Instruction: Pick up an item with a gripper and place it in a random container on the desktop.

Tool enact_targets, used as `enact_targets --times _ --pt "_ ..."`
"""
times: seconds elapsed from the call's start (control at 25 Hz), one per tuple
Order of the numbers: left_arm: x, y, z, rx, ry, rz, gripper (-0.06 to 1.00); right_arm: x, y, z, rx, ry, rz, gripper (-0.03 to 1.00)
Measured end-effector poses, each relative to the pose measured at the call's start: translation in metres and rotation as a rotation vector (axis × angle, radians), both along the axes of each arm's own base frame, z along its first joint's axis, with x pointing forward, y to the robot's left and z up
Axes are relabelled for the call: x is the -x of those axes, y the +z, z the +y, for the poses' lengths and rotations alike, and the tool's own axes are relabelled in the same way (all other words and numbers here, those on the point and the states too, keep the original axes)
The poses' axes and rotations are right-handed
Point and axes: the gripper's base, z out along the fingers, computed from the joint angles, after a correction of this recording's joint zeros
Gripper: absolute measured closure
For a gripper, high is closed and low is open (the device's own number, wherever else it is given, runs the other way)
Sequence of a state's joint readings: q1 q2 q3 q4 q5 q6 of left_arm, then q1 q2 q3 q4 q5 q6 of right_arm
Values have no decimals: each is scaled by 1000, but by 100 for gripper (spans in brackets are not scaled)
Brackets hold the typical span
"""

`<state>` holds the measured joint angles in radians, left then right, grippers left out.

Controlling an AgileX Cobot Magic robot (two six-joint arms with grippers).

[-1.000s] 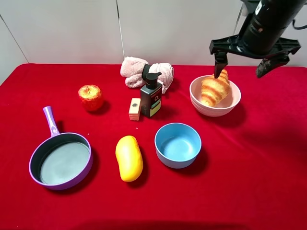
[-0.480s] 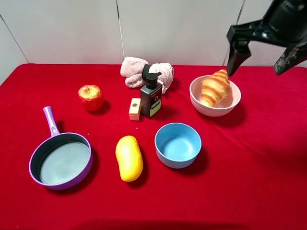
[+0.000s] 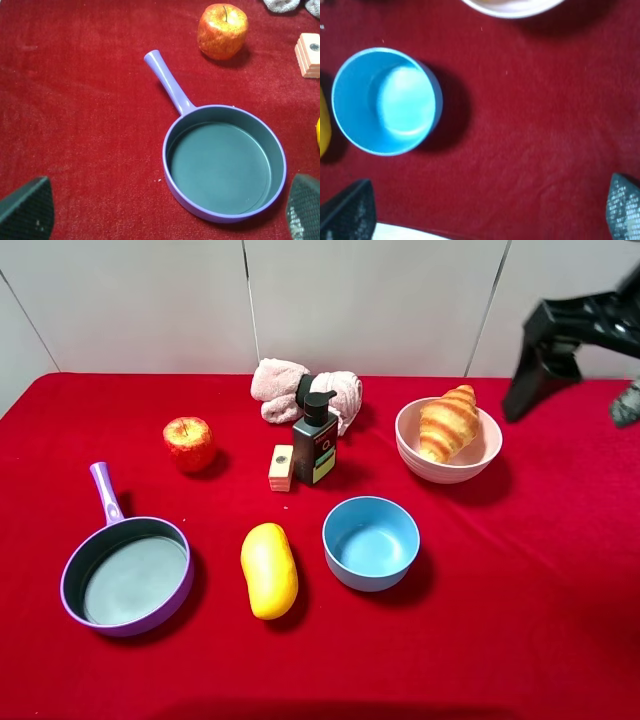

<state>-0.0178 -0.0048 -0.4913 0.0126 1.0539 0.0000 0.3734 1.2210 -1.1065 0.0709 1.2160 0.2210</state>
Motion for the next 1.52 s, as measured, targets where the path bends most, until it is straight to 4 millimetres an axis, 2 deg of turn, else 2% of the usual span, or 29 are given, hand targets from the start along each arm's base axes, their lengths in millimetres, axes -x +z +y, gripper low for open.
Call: enact_targets --times 0.36,0.76,0.92,1.12,1.52 --pt "0 0 0 0 0 0 3 55 6 -23 -27 0 -96 28" --pt "0 0 0 0 0 0 3 116 13 -50 -60 -6 -287 28" --pt "0 0 0 0 0 0 3 140 7 -63 -82 -49 -387 28" --pt "0 0 0 0 0 0 3 158 0 -76 -89 -164 -526 28" --pt "0 0 0 0 0 0 3 188 -45 -85 -73 -351 -718 28"
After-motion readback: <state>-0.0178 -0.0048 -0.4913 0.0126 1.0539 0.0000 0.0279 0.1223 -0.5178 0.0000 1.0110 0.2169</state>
